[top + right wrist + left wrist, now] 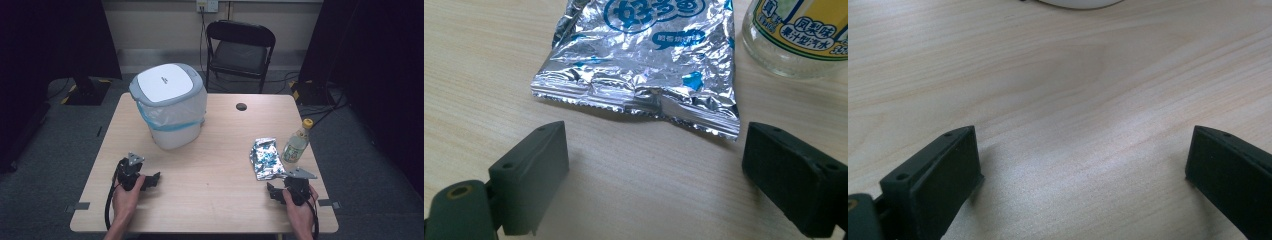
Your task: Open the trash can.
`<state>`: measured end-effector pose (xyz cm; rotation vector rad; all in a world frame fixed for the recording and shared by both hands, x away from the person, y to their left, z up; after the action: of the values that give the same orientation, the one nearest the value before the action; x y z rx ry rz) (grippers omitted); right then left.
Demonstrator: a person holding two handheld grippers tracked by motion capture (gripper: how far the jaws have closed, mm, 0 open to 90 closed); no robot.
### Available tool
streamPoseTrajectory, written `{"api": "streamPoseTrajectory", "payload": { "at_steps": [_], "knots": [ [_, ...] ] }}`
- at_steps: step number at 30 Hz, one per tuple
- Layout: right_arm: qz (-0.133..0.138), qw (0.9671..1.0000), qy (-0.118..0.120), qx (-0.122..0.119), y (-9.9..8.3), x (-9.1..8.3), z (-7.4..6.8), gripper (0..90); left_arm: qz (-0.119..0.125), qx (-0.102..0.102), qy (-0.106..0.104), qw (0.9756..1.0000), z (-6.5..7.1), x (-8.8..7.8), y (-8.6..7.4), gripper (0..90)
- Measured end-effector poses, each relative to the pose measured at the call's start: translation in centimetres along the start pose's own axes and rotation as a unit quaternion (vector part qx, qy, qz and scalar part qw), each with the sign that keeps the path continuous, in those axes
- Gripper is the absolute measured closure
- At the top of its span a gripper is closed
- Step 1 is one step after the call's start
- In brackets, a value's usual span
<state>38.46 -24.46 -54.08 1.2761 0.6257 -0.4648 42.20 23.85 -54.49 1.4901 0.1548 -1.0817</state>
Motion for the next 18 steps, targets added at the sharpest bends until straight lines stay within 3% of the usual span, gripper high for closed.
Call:
{"api": "streamPoseTrajectory", "payload": {
  "at_steps": [12,18],
  "knots": [
    [0.005,0.9999,0.008,-0.007,0.0,-0.2,-0.2,13.0,0.001,0.001,-0.002,1.0,0.0,0.0,0.0,0.4],
    [-0.004,0.9994,0.03,-0.016,0.0,-1.0,-1.1,18.3,0.0,0.005,-0.008,1.0,0.0,-0.1,-0.1,0.7]
  ]
}}
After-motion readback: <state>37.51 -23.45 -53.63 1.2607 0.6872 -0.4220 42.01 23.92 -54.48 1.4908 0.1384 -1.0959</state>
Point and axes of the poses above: each handheld gripper's, and its own axes: x roughly forward along the jaws, y roughly out of its top, z roughly to its right, the point moved 6 cm from there along x, roughly forward along the jaws, and after that the axes turned 13 degrees about -y, right-handed, at the moved point
